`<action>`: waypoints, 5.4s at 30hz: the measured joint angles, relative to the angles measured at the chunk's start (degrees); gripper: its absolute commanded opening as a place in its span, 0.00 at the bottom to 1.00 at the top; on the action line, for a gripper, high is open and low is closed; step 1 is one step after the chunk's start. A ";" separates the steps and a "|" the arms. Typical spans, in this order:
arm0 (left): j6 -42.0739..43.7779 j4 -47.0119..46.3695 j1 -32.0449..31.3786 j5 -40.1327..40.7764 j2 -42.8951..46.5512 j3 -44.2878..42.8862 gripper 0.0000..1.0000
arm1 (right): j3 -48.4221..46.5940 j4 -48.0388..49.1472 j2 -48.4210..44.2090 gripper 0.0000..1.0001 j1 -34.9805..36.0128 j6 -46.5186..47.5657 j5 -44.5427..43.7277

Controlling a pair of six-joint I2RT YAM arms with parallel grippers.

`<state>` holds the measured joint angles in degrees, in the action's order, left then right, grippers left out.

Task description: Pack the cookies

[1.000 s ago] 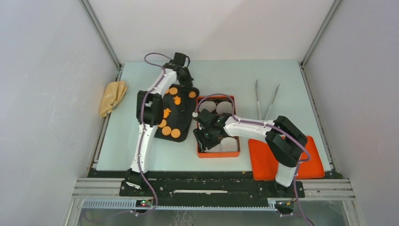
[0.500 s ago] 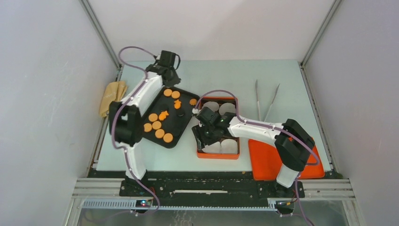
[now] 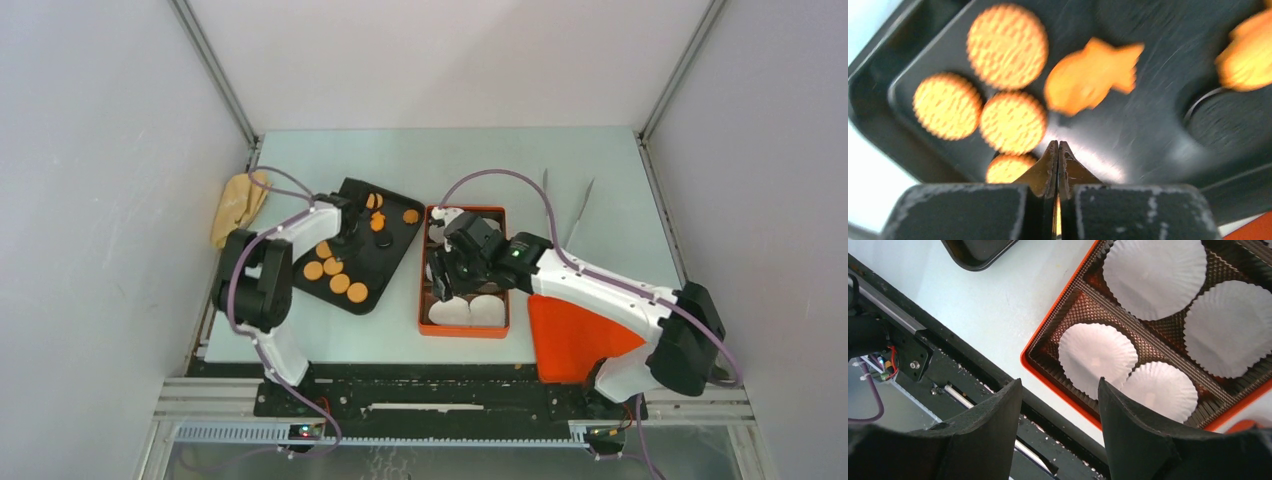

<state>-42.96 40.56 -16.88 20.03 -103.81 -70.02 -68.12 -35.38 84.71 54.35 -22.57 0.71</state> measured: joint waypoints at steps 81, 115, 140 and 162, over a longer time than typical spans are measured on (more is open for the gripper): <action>0.79 -0.42 -8.46 -5.55 -15.30 -18.18 0.00 | 7.10 4.92 8.22 0.62 7.54 -2.71 10.45; -12.39 11.26 -45.00 -4.92 19.19 11.45 0.00 | 14.82 -4.42 -6.54 0.61 -19.71 -0.09 1.36; -8.83 9.46 -21.84 4.57 13.81 19.47 0.00 | 17.29 -4.35 -8.94 0.59 -12.35 -1.40 5.20; -1.55 8.85 -16.72 7.13 13.79 19.34 0.00 | -6.43 2.82 19.67 0.58 -16.70 2.97 4.44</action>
<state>-44.51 49.41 -33.61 27.16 -90.02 -50.68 -74.54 -32.56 104.38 37.65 -19.59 5.15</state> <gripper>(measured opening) 0.003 0.586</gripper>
